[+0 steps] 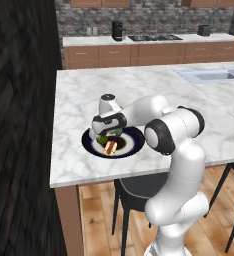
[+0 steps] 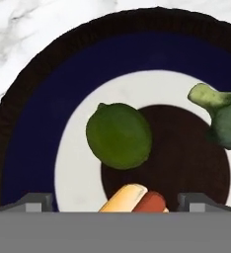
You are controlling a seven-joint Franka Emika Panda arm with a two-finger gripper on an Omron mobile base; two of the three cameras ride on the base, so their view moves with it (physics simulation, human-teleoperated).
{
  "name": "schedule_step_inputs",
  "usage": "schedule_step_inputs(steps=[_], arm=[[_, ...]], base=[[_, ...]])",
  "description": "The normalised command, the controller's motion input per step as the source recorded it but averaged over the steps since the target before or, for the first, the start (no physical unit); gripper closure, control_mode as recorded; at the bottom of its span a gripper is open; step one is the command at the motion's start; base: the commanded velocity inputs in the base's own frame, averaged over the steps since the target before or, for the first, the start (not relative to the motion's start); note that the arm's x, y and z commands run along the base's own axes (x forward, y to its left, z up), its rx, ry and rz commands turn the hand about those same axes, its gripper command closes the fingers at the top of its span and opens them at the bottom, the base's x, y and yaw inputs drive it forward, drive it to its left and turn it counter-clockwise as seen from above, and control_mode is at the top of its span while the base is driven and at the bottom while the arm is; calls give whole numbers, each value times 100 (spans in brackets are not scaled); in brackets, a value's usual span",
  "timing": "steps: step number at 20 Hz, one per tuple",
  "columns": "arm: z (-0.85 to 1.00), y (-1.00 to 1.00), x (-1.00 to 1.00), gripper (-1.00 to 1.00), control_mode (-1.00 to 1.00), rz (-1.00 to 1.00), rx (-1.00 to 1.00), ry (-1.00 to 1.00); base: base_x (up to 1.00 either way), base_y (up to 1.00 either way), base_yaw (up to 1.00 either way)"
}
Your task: Place one cooked food and one vegetable from the large plate to each tupperware container.
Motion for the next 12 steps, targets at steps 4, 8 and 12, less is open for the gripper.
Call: schedule_step_inputs(steps=[4,8,12], arm=[[-26,0,30,-100,-100,0,-5,8],[-19,6,36,-100,-100,0,-5,9],[-21,21,38,-100,-100,0,-4,10]], base=[[0,0,0],[0,0,0],[0,0,0]])
